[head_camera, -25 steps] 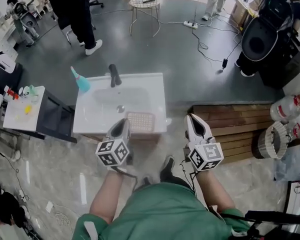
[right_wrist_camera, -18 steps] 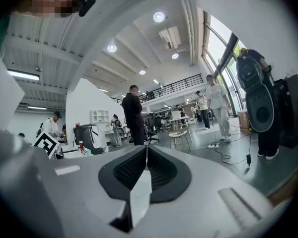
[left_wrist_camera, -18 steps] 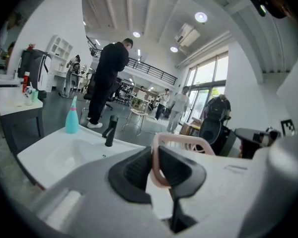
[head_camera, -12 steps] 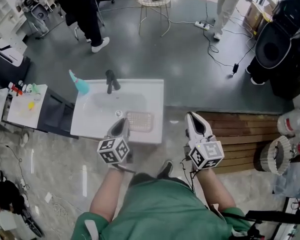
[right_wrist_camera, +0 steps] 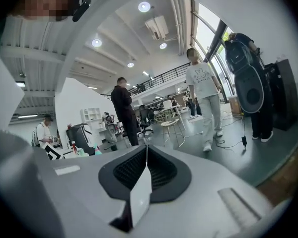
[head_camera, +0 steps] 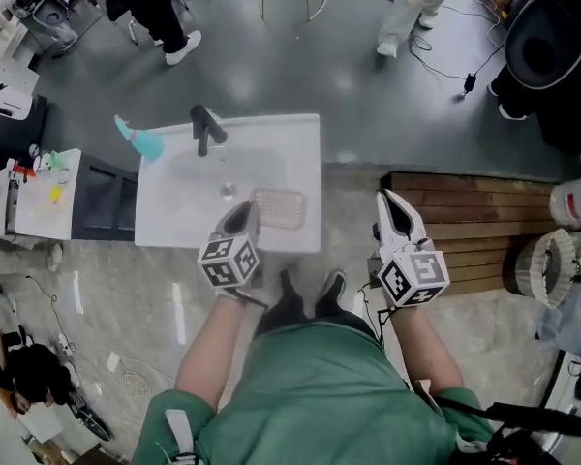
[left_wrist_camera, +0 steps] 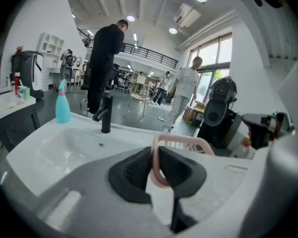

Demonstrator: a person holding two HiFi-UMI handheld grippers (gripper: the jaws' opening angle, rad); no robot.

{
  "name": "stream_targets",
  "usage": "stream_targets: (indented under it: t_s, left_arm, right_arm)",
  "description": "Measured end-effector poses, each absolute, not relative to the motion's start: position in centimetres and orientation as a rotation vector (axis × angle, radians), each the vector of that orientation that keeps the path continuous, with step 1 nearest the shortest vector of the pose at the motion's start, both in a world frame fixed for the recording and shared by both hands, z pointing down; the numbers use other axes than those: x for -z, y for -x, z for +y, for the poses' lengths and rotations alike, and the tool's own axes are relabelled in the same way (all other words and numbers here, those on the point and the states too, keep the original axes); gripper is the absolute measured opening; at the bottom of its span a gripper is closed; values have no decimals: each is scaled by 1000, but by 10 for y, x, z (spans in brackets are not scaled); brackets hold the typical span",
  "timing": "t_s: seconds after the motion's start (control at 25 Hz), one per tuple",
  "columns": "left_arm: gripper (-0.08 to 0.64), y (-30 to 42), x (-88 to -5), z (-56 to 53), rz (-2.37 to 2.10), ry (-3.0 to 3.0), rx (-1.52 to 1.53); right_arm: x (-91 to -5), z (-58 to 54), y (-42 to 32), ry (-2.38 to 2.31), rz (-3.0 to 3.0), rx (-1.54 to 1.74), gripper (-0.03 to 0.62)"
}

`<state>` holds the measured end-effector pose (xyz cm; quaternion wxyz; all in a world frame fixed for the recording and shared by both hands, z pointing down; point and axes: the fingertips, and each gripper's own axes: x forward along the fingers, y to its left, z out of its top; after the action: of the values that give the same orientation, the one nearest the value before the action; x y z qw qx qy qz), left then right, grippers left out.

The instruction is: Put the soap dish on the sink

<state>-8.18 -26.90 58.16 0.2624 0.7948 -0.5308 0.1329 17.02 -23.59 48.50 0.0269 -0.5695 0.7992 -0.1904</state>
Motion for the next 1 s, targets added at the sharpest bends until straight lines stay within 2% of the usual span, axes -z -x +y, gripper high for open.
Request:
stream_targets:
  t_s: [0.56,1.0]
  left_arm:
    - [44,80,-692,-285,-1207,-2165,-628]
    - [46,67,-732,-281,-1124,-2205,-769]
  right_arm:
    - [-560,-256,-140,1887,2409,775,8]
    - [-584,-256,-140,1957,2360,832,8]
